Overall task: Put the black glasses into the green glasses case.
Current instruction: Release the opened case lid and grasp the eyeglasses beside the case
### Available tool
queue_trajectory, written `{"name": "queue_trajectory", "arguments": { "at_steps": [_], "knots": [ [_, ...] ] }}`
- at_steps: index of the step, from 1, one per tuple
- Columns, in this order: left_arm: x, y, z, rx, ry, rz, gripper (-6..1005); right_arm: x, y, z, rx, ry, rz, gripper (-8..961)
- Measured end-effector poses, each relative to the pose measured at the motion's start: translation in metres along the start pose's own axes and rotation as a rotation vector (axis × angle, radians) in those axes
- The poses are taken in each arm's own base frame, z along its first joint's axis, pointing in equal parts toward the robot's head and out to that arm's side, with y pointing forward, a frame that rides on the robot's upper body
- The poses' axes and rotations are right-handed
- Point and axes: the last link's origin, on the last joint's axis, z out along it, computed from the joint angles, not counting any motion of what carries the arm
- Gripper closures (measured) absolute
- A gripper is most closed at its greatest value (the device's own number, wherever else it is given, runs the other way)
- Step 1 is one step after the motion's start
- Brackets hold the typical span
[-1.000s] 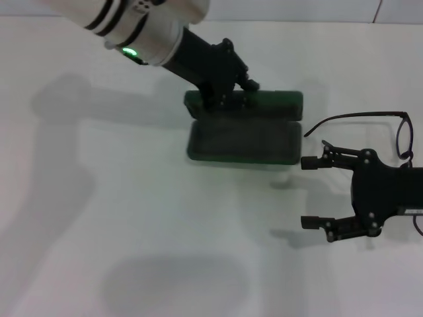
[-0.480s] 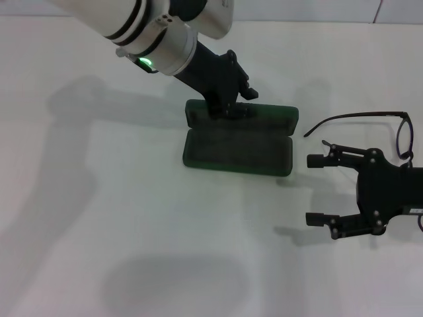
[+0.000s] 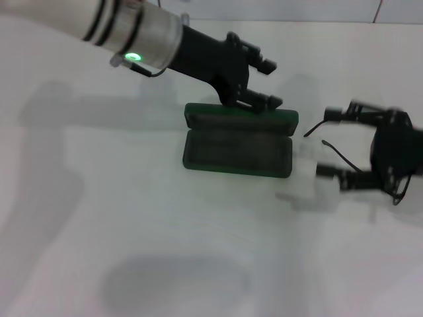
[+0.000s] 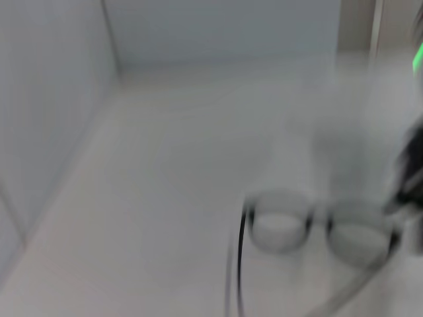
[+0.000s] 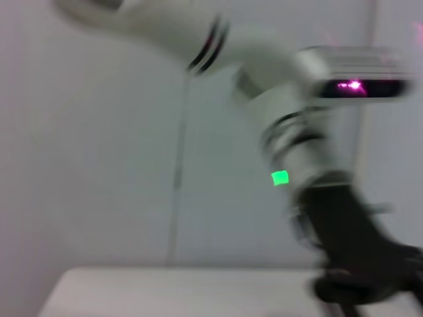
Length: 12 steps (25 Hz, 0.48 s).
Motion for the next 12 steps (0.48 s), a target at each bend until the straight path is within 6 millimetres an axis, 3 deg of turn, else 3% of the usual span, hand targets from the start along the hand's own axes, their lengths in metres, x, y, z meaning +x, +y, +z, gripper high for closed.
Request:
{"name": "queue_trajectory", "arguments": {
  "at_steps": [4, 7, 12],
  "knots": [
    [-0.008, 0.015, -0.031, 0.037, 0.287, -0.046, 380, -0.02, -0.022, -0.007, 0.027, -0.002, -0.019, 185],
    [-0.027, 0.025, -0.047, 0.097, 0.415, -0.132, 353, -0.039, -0.039, -0.011, -0.048, 0.128, -0.049, 188],
    [-0.06, 0.04, -0.064, 0.185, 0.54, -0.374, 336, -0.07, -0.06, -0.022, -0.083, 0.586, -0.102, 192]
  ]
}}
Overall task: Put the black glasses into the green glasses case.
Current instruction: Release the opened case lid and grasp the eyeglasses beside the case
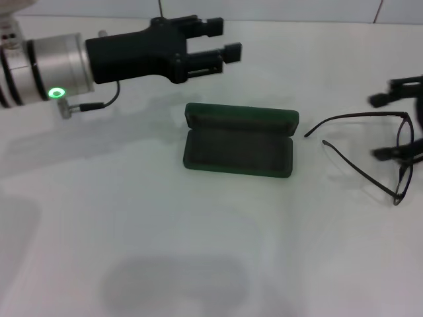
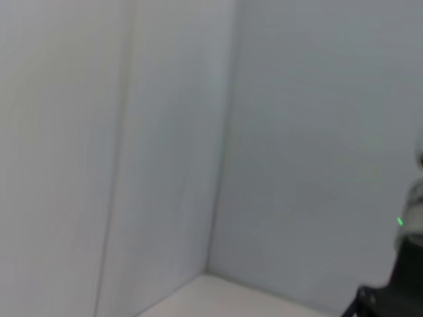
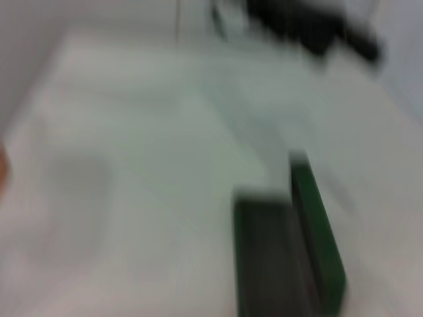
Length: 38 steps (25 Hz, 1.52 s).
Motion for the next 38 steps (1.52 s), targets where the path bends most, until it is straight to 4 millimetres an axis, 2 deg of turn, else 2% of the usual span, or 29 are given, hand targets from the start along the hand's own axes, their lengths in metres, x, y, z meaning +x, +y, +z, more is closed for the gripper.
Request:
{"name": "queue_trajectory", "arguments": {
  "at_steps": [2, 5, 8, 11, 19, 27, 32, 38],
  "knots": [
    [-0.006, 0.002, -0.007, 0.017, 0.032, -0.044, 335, -0.014, -0.004, -0.013, 0.011, 0.153, -0.04, 194],
    [-0.011, 0.004, -0.014, 0.04, 0.077, -0.058, 342, -0.034, -0.003, -0.023, -0.014, 0.29, -0.116, 196],
    [-0.014, 0.007, -0.018, 0.039, 0.089, -0.08, 344, -0.038, 0.002, -0.02, -0.02, 0.441, -0.173, 198],
    [-0.018, 0.008, -0.023, 0.048, 0.101, -0.097, 344, -0.03, 0.009, -0.002, -0.018, 0.636, -0.232, 201],
    [-0.024, 0.012, -0.025, 0.059, 0.129, -0.118, 345, -0.031, 0.015, 0.015, -0.05, 0.677, -0.332, 208],
    [-0.033, 0.021, -0.022, 0.083, 0.228, -0.154, 345, -0.027, 0.013, 0.01, -0.127, 0.671, -0.481, 209],
    [-0.046, 0.031, -0.026, 0.109, 0.276, -0.156, 345, -0.024, 0.014, 0.012, -0.173, 0.658, -0.632, 211],
    [-0.06, 0.043, -0.031, 0.135, 0.321, -0.155, 346, -0.021, 0.014, 0.021, -0.211, 0.667, -0.708, 215]
  ]
}}
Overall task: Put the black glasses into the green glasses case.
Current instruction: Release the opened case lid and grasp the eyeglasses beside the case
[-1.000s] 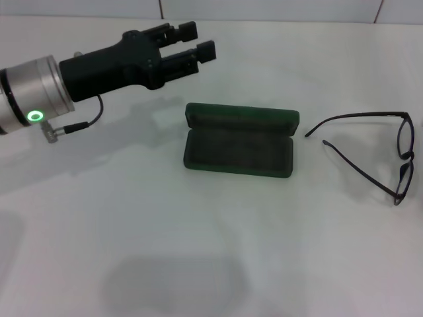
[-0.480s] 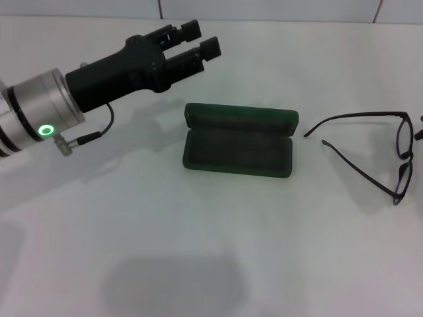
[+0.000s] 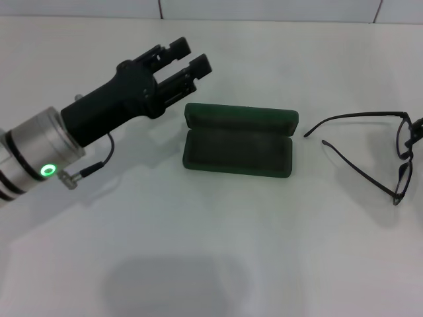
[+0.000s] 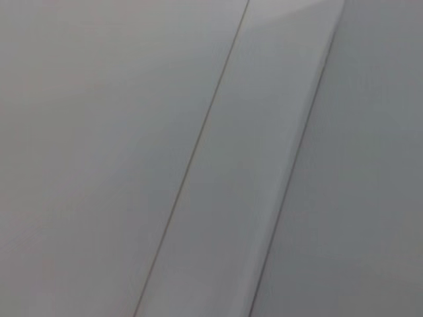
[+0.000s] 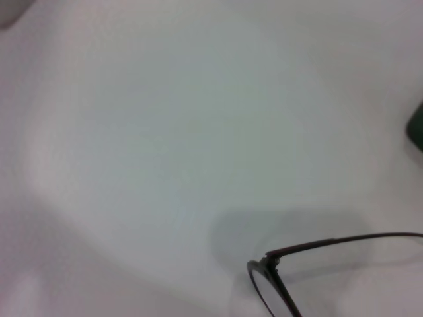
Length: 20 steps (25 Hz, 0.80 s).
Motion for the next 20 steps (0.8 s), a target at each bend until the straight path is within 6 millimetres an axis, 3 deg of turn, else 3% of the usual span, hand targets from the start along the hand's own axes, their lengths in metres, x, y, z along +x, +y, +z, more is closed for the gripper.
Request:
{"name": "queue_trajectory", "arguments": {
  "at_steps": [12, 20],
  "knots": [
    [-0.008, 0.002, -0.012, 0.049, 0.024, -0.009, 346, 0.0, -0.007, 0.037, -0.006, 0.082, -0.114, 222],
    [-0.01, 0.0, -0.012, 0.064, 0.015, -0.011, 347, -0.003, -0.018, 0.048, -0.004, 0.081, -0.129, 227]
  ]
}}
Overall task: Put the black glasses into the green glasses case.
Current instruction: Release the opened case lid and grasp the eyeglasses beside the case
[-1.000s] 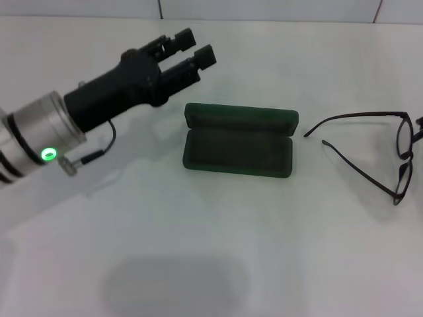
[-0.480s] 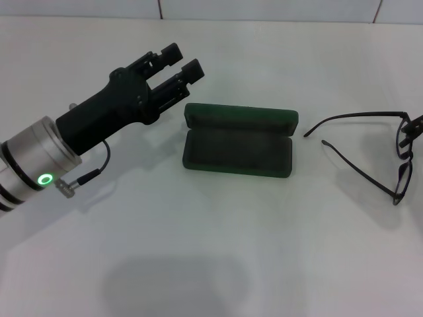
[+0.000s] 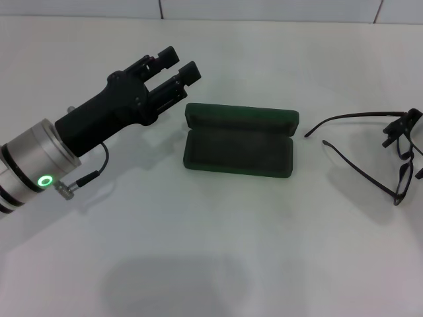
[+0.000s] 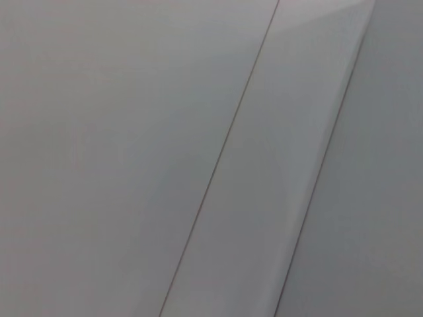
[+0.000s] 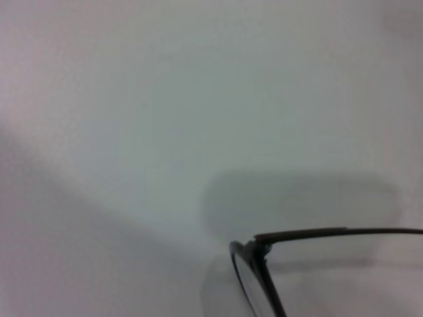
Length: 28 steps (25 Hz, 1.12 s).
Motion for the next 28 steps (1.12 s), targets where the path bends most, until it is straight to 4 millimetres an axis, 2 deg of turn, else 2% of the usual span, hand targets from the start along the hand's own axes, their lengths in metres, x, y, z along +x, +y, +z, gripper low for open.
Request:
{"name": "queue_trajectory", "arguments": {
  "at_steps": [11, 25, 28],
  "knots": [
    [0.0, -0.002, 0.001, 0.01, -0.01, 0.004, 348, -0.001, -0.004, 0.008, -0.023, -0.014, 0.006, 233],
    [-0.002, -0.002, 0.001, 0.018, -0.01, -0.002, 348, 0.003, 0.0, 0.01, -0.035, -0.009, 0.051, 487],
    [-0.002, -0.002, 0.001, 0.018, -0.007, -0.003, 349, 0.007, 0.001, 0.007, -0.021, -0.025, 0.091, 617]
  ]
}}
